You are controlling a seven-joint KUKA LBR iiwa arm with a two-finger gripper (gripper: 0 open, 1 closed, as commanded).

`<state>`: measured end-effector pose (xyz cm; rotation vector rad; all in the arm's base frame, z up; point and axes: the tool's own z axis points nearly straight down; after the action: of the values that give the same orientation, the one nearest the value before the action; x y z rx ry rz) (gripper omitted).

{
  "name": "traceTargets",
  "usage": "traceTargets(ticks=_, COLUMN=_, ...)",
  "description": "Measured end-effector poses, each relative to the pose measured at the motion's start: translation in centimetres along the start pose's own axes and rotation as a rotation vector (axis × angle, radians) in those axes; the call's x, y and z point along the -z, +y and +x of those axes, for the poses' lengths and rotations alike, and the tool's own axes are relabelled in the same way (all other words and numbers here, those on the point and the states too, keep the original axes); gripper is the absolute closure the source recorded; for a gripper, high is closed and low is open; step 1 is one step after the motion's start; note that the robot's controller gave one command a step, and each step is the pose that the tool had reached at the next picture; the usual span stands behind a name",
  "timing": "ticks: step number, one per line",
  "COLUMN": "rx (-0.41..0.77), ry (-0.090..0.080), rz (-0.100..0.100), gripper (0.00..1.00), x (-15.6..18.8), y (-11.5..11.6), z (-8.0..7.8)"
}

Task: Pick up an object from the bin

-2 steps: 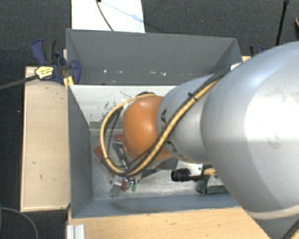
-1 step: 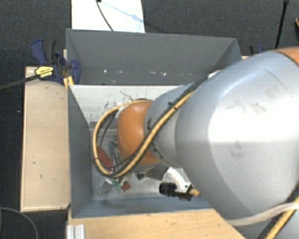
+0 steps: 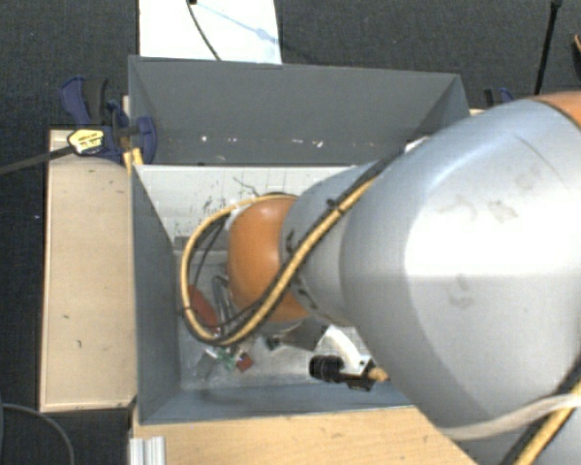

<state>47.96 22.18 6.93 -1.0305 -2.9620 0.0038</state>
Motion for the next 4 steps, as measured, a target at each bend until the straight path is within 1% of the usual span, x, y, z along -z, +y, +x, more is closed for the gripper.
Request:
traceTargets(ticks=1, rx=-0.004, ry=-0.001, rz=0.001, gripper=1.00, x=0.0, y=-0.1, z=-0.1)
traceTargets(ticks=2, rx=-0.004, ry=-0.005, rz=-0.007, gripper=1.00, x=2.3, y=0.0, z=-0.1)
traceTargets(ticks=3, rx=-0.004, ry=-0.006, rz=-0.007, gripper=1.00, x=3.2, y=0.0, z=-0.2)
traceTargets(ticks=4, rx=0.000, ry=-0.006, rz=-0.008, gripper=1.00, x=7.8, y=0.1, z=-0.2)
